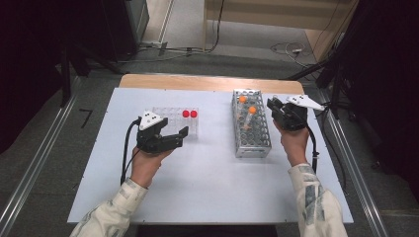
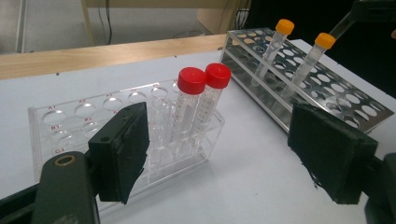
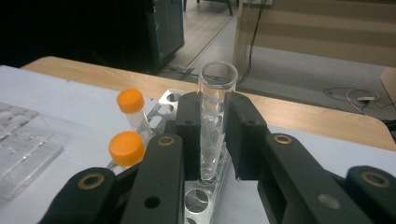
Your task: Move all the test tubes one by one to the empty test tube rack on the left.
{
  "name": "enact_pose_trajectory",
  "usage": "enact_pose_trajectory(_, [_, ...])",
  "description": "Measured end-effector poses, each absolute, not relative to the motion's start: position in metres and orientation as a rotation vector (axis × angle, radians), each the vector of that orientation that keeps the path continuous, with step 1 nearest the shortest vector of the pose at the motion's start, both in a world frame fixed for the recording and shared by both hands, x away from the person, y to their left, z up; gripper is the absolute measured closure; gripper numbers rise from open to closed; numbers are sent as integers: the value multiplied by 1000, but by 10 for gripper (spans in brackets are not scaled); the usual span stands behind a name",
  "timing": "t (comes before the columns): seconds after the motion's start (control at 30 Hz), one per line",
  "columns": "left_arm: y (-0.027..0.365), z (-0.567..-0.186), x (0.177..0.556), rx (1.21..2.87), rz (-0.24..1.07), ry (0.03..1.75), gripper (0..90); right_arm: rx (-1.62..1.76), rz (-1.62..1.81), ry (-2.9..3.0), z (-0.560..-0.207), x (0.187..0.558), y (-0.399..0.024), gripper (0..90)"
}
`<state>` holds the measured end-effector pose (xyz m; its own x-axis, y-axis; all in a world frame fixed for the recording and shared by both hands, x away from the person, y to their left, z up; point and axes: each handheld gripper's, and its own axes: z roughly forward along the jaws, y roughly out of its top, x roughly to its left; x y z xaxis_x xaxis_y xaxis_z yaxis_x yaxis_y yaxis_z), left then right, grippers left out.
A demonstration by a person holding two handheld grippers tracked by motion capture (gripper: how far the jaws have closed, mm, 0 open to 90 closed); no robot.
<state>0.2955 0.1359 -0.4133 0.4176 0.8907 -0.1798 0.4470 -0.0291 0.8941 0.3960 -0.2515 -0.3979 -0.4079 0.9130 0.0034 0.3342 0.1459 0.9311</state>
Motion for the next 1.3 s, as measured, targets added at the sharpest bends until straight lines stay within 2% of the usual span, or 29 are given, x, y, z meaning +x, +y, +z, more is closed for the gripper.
enact_pose_trajectory(0.4, [133, -413, 296, 1666, 581, 1203, 142, 1155, 1296, 1884, -390, 359, -249, 737])
enact_pose_trajectory(0.67, [131, -413, 295, 1678, 576, 1194, 142, 1104, 1337, 1940, -388, 339, -238, 737])
enact_pose_trajectory(1.3, [128, -410, 290, 1680, 570, 1176, 158, 942, 1375, 2148, -410, 317, -169, 736])
